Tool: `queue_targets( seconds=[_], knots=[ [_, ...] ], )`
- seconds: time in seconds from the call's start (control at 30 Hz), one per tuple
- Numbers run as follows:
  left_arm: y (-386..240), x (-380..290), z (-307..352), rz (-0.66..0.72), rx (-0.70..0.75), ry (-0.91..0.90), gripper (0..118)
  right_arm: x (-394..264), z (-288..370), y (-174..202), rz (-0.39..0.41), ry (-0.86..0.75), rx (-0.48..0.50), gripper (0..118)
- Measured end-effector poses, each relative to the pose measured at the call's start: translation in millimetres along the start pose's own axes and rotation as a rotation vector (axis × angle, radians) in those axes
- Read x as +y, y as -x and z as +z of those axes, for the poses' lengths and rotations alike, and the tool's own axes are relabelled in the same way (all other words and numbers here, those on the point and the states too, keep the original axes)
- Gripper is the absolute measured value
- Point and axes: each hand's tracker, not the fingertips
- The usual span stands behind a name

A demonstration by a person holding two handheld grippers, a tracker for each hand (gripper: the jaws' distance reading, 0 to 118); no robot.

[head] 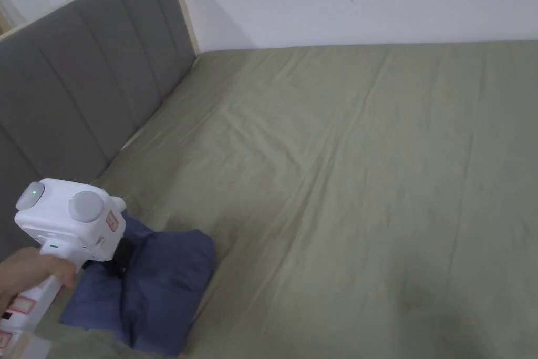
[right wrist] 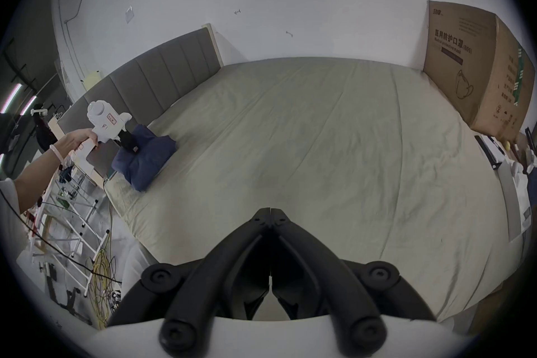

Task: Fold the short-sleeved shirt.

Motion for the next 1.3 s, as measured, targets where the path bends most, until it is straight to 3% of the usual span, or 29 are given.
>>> queue_targets(
  seconds=[0.07, 0.1, 0.13, 0.23, 0.3, 0.33, 0.4, 0.43, 0.53, 0.67, 0.83, 0.9, 1.13, 1.23, 1.27, 1.3],
  knots=[
    [7, 0, -3, 0.052, 0.092, -0.004, 86, -2, 0, -2, -0.006, 0.008, 0.005, 0],
    [10, -3, 1, 0.093, 0.110, -0.042, 103, -3, 0, -3, -0.011, 0.014, 0.002, 0],
    [11, -6, 6, 0.137, 0.076, -0.092, 108, -4, 0, -6, -0.018, 0.019, 0.001, 0],
    [5, -20, 35, 0.243, -0.019, -0.142, 108, -7, 0, -12, -0.040, 0.024, -0.003, 0],
    [-11, -30, 56, 0.235, -0.056, -0.159, 102, -7, 3, -15, -0.046, 0.016, -0.001, 0],
    [-10, -26, 60, 0.223, -0.064, -0.198, 82, -7, 5, -16, -0.047, 0.010, -0.004, 0],
    [-38, -39, 87, 0.180, -0.081, -0.294, 27, -5, 9, -19, -0.051, -0.011, -0.009, 0],
    [-52, -46, 99, 0.183, -0.091, -0.320, 5, -4, 11, -21, -0.055, -0.021, -0.011, 0],
    [-100, -68, 134, 0.157, -0.190, -0.458, 0, 1, 20, -26, -0.045, -0.061, -0.031, 0],
    [-175, -98, 175, 0.075, -0.173, -0.610, 0, 13, 33, -35, -0.028, -0.128, -0.075, 0],
    [-254, -126, 224, 0.007, -0.257, -0.788, 0, 27, 44, -48, 0.001, -0.209, -0.147, 0],
    [-285, -136, 246, -0.046, -0.209, -0.851, 0, 34, 53, -50, 0.017, -0.257, -0.165, 0],
    [-335, -169, 298, 0.020, -0.174, -1.078, 0, 53, 83, -61, -0.009, -0.379, -0.205, 0],
    [-341, -175, 305, 0.030, -0.156, -1.084, 0, 53, 95, -62, 0.002, -0.410, -0.224, 0],
    [-342, -177, 309, 0.047, -0.177, -1.086, 3, 53, 98, -64, 0.005, -0.417, -0.226, 0],
    [-341, -178, 312, 0.054, -0.202, -1.083, 17, 54, 101, -65, 0.003, -0.422, -0.230, 0]
  ],
)
